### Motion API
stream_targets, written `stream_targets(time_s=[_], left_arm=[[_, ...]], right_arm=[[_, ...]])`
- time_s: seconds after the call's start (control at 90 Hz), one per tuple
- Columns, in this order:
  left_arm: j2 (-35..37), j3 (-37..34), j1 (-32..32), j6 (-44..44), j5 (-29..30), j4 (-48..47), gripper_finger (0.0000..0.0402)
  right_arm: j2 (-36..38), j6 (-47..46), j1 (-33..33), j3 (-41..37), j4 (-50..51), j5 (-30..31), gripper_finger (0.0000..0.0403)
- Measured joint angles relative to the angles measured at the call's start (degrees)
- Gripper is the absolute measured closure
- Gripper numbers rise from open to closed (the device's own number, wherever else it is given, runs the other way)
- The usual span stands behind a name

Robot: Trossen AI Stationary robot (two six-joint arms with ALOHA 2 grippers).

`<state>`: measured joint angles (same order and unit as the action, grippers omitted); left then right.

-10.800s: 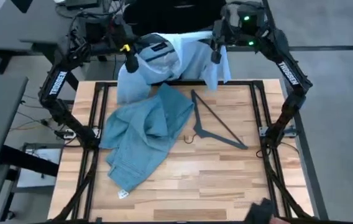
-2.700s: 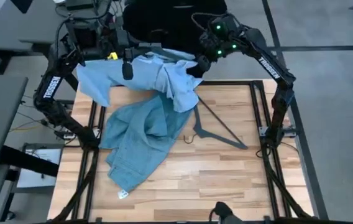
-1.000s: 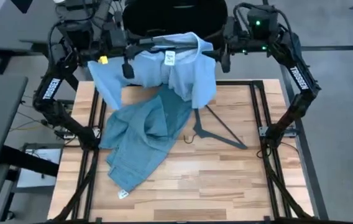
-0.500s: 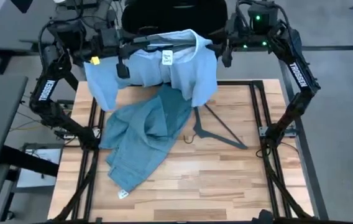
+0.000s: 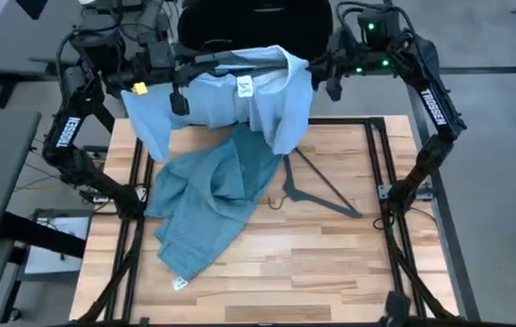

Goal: Hang clothes
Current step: Unhang the blue shirt from the rack

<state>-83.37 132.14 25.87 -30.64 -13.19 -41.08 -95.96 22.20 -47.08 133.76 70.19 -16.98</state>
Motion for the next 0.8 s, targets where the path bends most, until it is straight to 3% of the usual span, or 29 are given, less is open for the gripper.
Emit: stream_targets(time_s=[0.222,0.378,0.8], left_arm=[[2.8,0.2,-0.9,0.1,-2.2,5.7,0.0378],[2.7,0.1,-0.5,1.6,-1.6,1.9,0.0378],[0.7,0.0,-0.1,2.3,4.9,-8.3,0.0378]], right_arm=[[-0.2,0.0,-4.6,-5.0,1.7,-2.1,0.0398],[-0.3,0.4,-3.5,-8.8,0.3,-3.1,0.0400],[-0.4,-3.1,-3.7,-9.1,1.0,-3.6,0.0402]])
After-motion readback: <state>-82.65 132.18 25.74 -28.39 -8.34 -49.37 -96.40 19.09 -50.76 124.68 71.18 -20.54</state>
